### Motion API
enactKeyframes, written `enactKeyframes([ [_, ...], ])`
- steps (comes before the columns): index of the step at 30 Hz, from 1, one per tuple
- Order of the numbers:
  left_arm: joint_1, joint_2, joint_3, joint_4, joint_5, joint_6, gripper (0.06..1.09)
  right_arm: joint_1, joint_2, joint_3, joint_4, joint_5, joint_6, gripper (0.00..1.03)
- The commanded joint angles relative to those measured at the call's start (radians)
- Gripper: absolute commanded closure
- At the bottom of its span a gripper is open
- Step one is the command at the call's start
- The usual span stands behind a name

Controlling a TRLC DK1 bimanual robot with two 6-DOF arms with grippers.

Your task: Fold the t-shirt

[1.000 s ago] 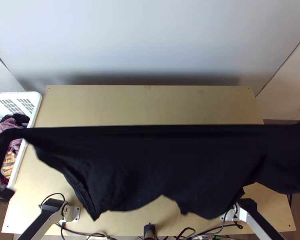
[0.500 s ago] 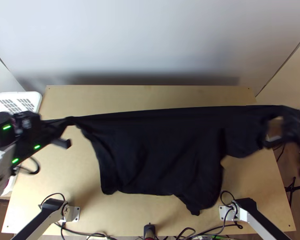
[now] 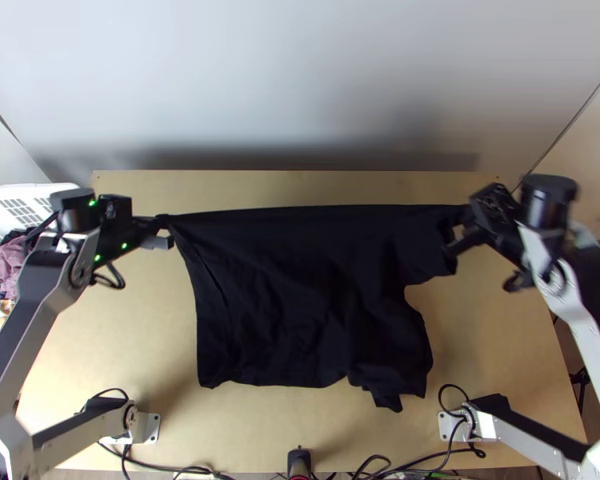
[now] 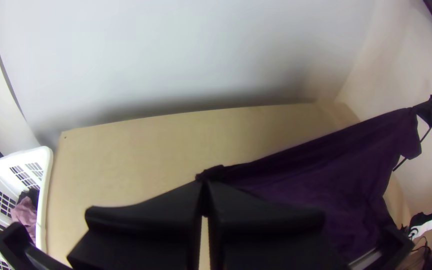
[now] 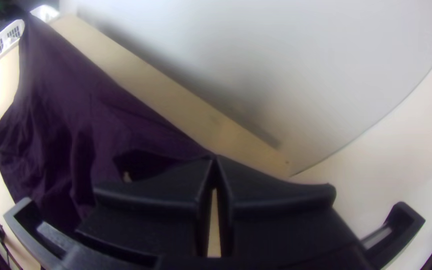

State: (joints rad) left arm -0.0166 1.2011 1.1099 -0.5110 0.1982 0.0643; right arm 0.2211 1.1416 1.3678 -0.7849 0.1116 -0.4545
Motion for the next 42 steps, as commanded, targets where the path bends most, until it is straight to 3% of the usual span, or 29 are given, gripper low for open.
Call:
enactKeyframes([
  [1,0.035,0.207,0.042,0.131,-0.006,0.02,1.05,0.006,0.195,0.001,0.104,-0.003,0.002,1.0],
  [6,0.03,0.356,0.12,0.164,-0.02,0.022,1.05,-0.014,0.354,0.08,0.164,-0.007,-0.015,1.0],
  [21,-0.008,0.654,0.283,0.246,-0.103,0.025,1.05,-0.035,0.781,0.389,0.168,-0.009,-0.018,1.0],
  [28,-0.028,0.821,0.453,0.244,-0.137,0.011,1.05,-0.069,0.98,0.583,0.151,-0.009,-0.016,1.0],
  [34,-0.039,0.899,0.57,0.229,-0.144,0.002,1.05,-0.066,1.074,0.688,0.148,-0.009,-0.018,1.0],
  [42,-0.065,0.885,0.564,0.2,-0.143,-0.034,1.05,-0.058,1.136,0.78,0.119,-0.009,-0.012,1.0],
])
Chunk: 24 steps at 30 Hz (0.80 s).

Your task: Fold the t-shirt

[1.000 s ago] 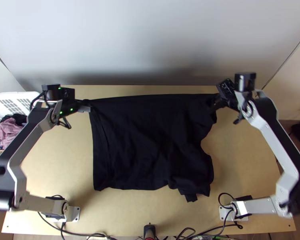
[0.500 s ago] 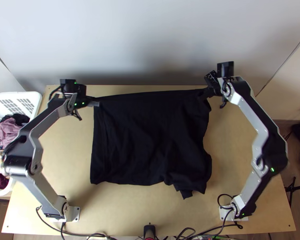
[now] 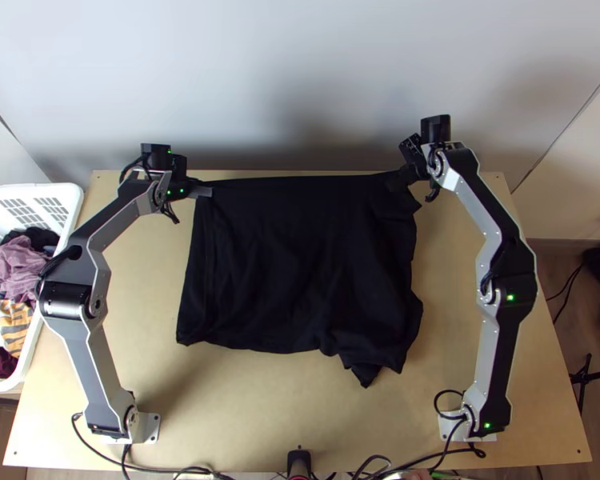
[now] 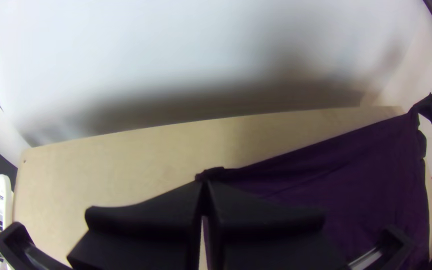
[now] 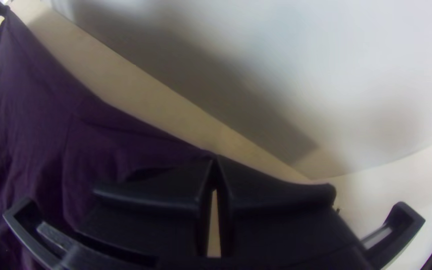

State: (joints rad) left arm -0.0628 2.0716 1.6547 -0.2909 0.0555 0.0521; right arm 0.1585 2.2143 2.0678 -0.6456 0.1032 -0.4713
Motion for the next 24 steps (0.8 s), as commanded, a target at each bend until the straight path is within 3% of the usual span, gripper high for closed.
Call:
enactKeyframes([
  [1,-0.02,0.016,0.014,-0.021,-0.002,-0.02,1.05,0.006,0.067,0.086,-0.023,0.0,0.005,1.0],
  [8,-0.011,0.039,0.016,-0.004,0.0,-0.021,1.05,0.009,0.067,0.12,-0.052,0.0,0.028,1.0],
  [24,-0.014,-0.219,-0.085,-0.056,0.033,-0.09,1.05,0.049,-0.119,0.054,-0.183,-0.086,0.102,1.0],
])
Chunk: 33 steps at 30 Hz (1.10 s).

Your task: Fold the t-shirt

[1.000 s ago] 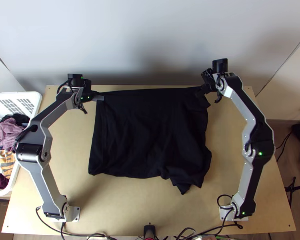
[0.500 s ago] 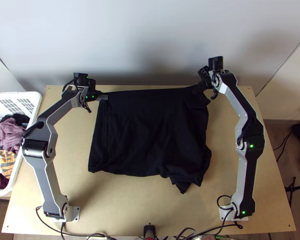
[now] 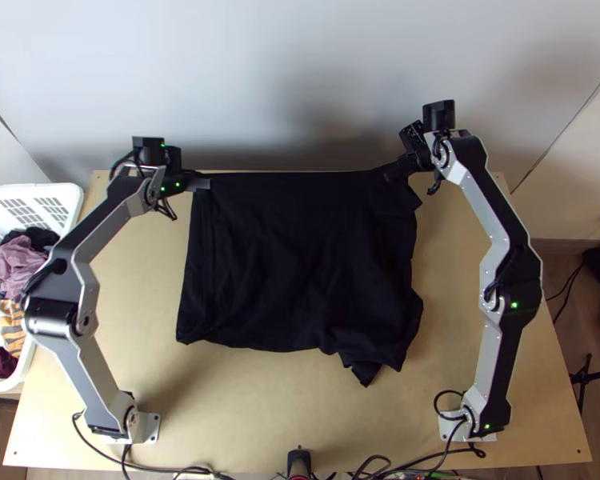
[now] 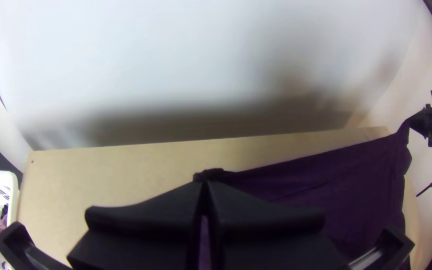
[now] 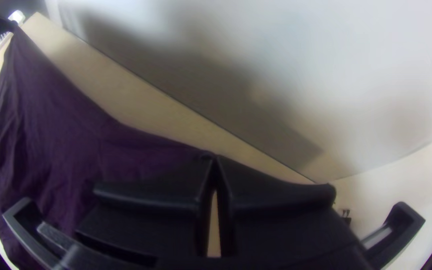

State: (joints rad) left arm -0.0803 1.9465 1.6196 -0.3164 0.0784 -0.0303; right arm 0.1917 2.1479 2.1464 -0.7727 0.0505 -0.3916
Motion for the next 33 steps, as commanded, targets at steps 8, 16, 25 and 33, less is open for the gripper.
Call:
enactKeyframes([
  [8,0.011,-0.233,-0.228,-0.032,0.05,-0.003,1.05,0.02,-0.171,-0.174,-0.062,-0.084,0.065,1.0],
  [16,-0.001,-0.313,-0.352,-0.032,0.063,0.001,1.05,0.014,-0.304,-0.295,-0.06,-0.107,0.082,1.0],
  [25,-0.032,-0.402,-0.448,-0.03,0.083,-0.017,1.05,0.017,-0.434,-0.439,-0.062,-0.127,0.102,1.0],
  [33,-0.033,-0.475,-0.529,-0.03,0.095,-0.02,1.05,0.04,-0.539,-0.596,-0.063,-0.146,0.108,1.0],
])
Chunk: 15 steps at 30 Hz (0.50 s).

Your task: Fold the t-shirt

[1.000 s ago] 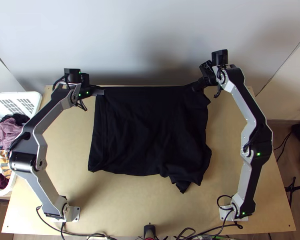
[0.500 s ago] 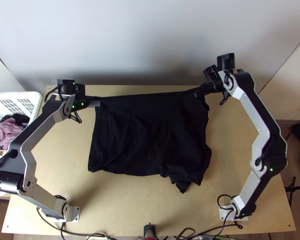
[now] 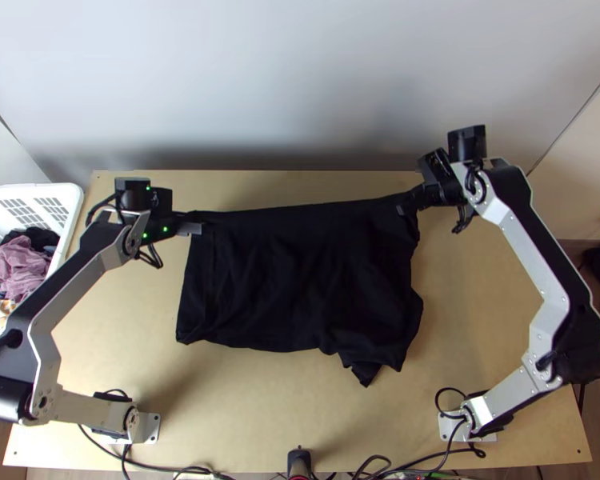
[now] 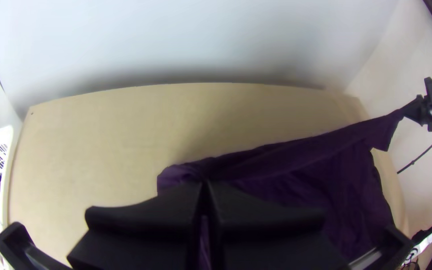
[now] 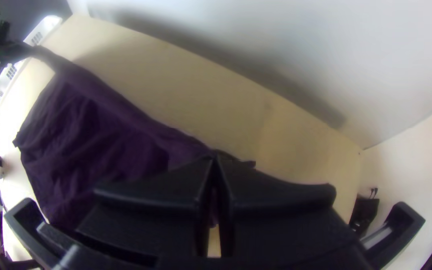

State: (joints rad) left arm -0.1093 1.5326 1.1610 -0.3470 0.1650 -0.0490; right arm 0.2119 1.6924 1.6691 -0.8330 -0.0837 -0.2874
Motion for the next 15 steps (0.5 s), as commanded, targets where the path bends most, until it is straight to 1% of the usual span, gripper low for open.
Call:
enactKeyframes([
  [1,-0.003,-0.069,-0.083,-0.001,0.008,0.0,1.05,0.026,-0.091,-0.131,-0.014,-0.011,-0.001,1.0],
  [5,-0.001,-0.101,-0.133,0.0,0.008,0.003,1.05,0.055,-0.111,-0.174,-0.055,-0.014,-0.012,1.0],
  [15,-0.02,-0.114,-0.202,0.008,0.01,0.0,1.05,0.135,-0.172,-0.345,-0.057,-0.016,-0.004,1.0],
])
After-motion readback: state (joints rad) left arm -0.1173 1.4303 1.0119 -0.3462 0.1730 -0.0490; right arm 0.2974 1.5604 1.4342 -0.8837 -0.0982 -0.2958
